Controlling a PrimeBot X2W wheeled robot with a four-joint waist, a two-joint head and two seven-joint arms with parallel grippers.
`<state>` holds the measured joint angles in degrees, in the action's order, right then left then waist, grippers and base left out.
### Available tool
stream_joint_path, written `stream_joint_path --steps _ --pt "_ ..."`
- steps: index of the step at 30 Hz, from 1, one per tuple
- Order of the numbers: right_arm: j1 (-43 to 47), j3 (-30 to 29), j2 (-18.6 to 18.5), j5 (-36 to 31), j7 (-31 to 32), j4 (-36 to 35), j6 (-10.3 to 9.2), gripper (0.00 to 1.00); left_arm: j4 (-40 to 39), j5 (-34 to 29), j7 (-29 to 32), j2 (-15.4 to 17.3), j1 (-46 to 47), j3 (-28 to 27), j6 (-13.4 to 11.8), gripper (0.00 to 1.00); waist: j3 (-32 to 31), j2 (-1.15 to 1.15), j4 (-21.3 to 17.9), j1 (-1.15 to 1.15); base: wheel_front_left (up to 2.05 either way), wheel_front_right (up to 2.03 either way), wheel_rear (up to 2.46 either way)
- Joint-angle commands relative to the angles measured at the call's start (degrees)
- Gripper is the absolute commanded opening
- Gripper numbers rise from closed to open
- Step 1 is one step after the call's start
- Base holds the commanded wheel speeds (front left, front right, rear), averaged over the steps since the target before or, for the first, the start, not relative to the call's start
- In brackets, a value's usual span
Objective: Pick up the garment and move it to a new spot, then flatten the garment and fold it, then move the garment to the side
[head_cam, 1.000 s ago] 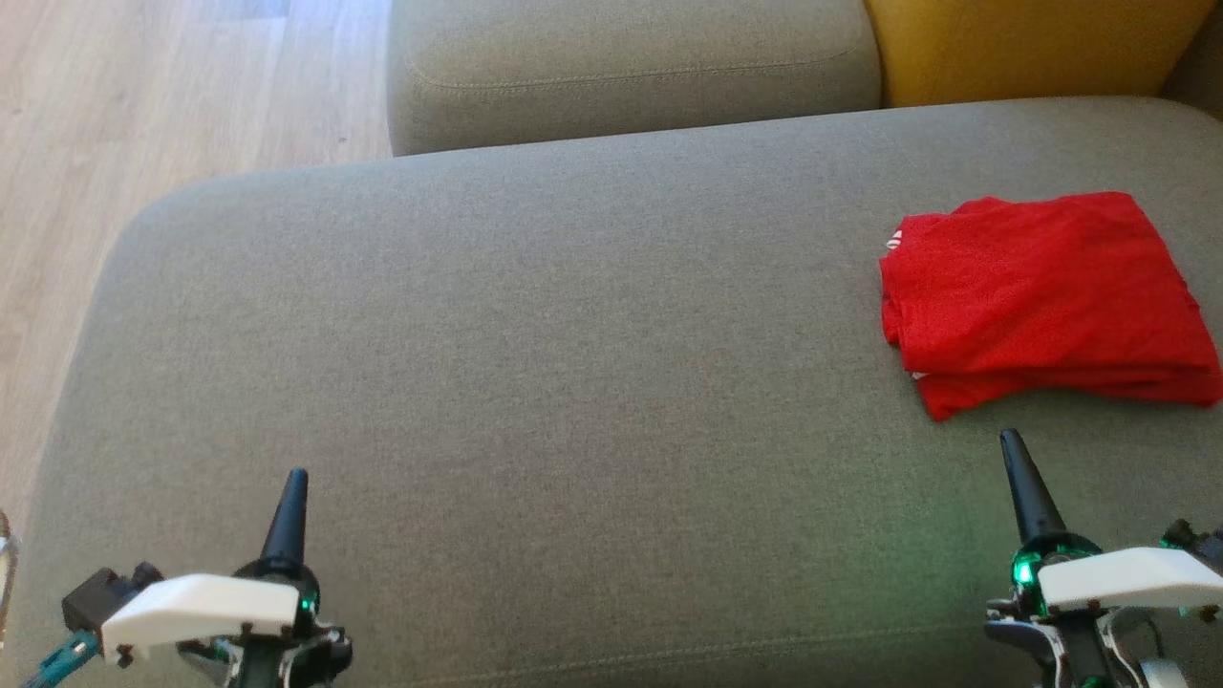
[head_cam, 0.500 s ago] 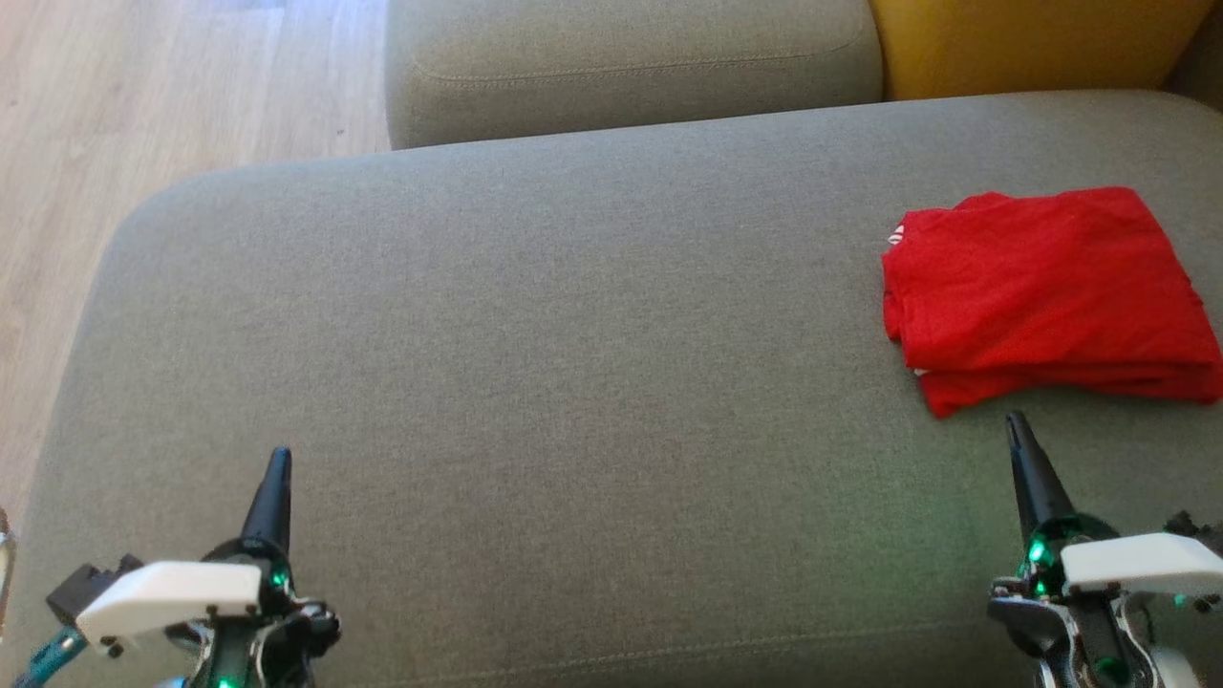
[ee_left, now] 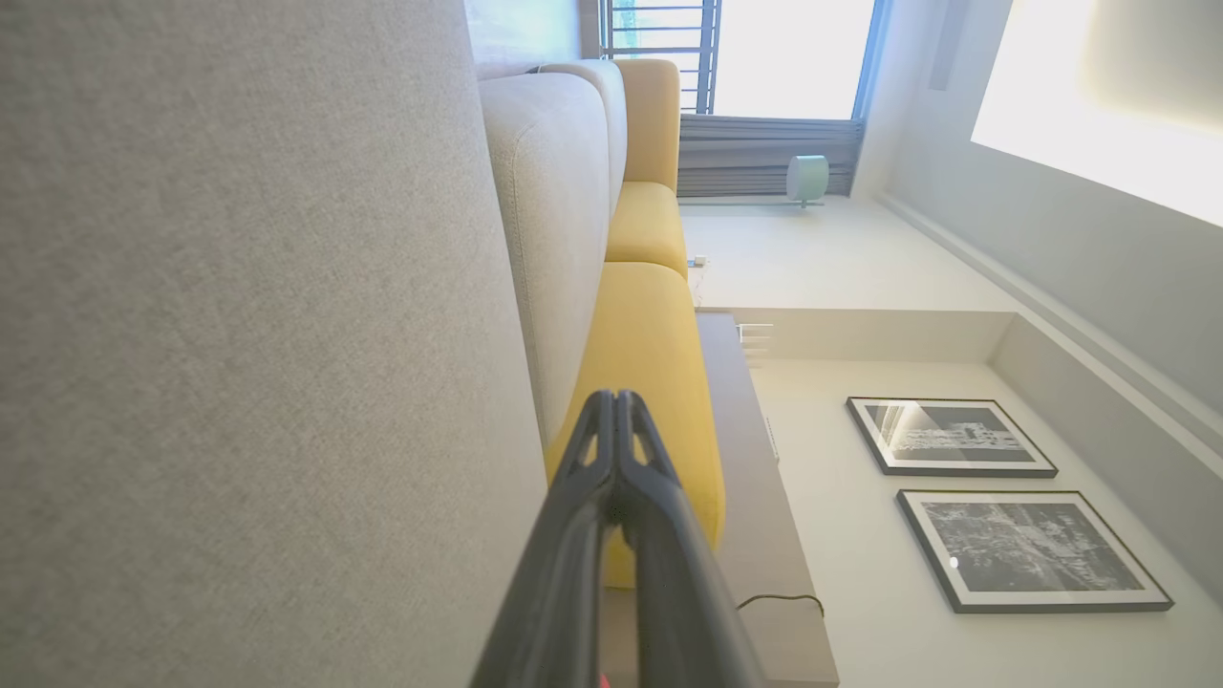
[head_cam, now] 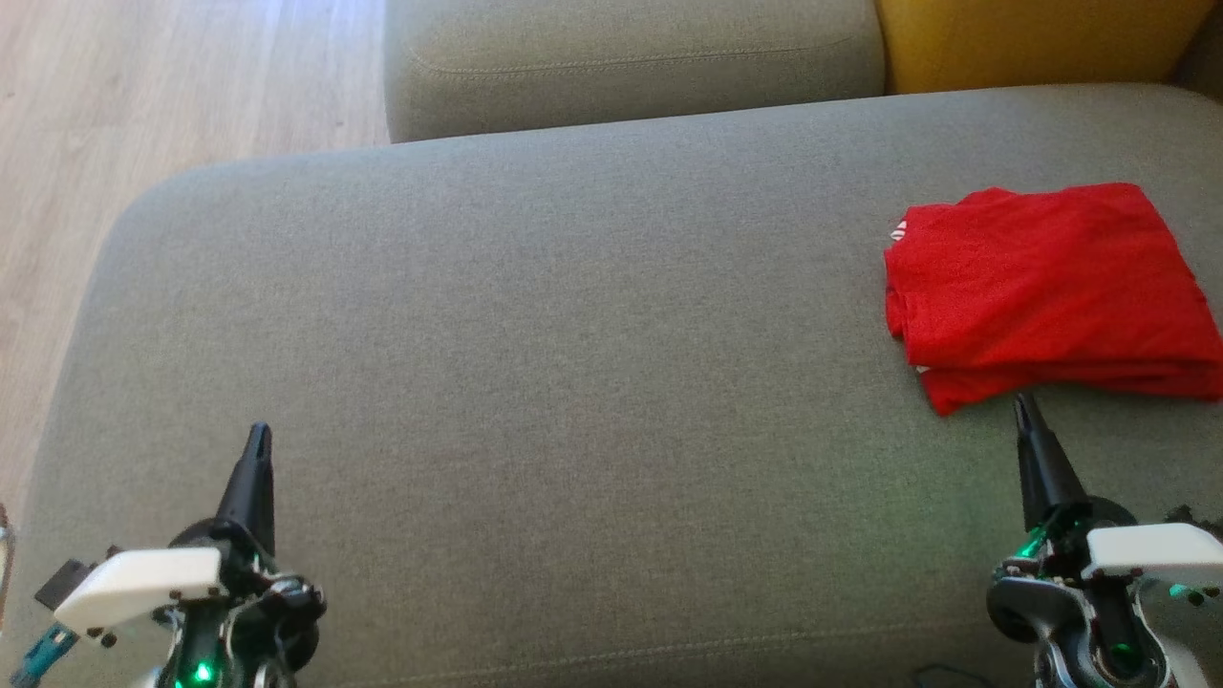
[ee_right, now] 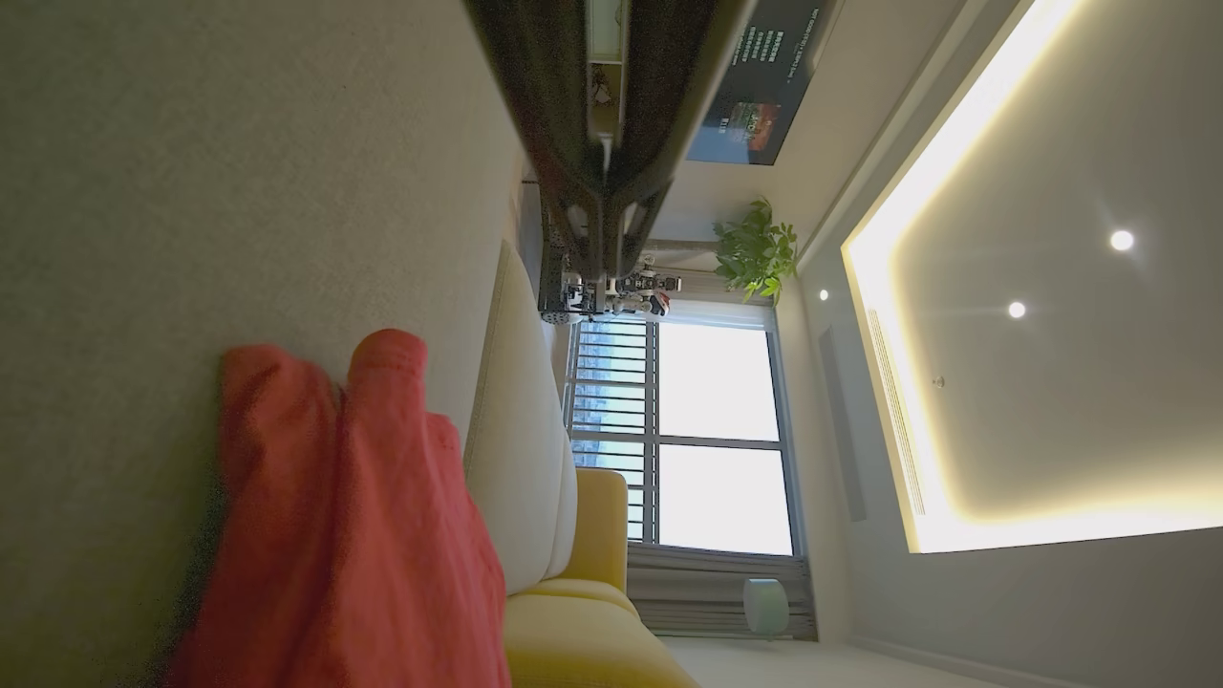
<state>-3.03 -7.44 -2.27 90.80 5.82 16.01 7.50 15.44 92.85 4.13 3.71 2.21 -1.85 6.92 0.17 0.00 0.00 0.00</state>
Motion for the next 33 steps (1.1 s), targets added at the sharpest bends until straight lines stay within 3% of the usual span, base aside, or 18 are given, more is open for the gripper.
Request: stream_joint_path --steps 1,33 --pt "-3.15 0.92 -0.61 1.37 0.67 -1.99 -0.01 0.0 -1.5 1.22 0.53 0.82 3.8 -2.38 0.57 0.0 0.01 0.0 0.0 0.0 0.0 0.0 0.0" --pt "-3.15 0.92 -0.61 1.37 0.67 -1.99 -0.01 0.0 -1.46 0.61 1.11 0.3 3.85 -3.11 0.57 0.0 0.01 0.0 0.0 0.0 0.0 0.0 0.0"
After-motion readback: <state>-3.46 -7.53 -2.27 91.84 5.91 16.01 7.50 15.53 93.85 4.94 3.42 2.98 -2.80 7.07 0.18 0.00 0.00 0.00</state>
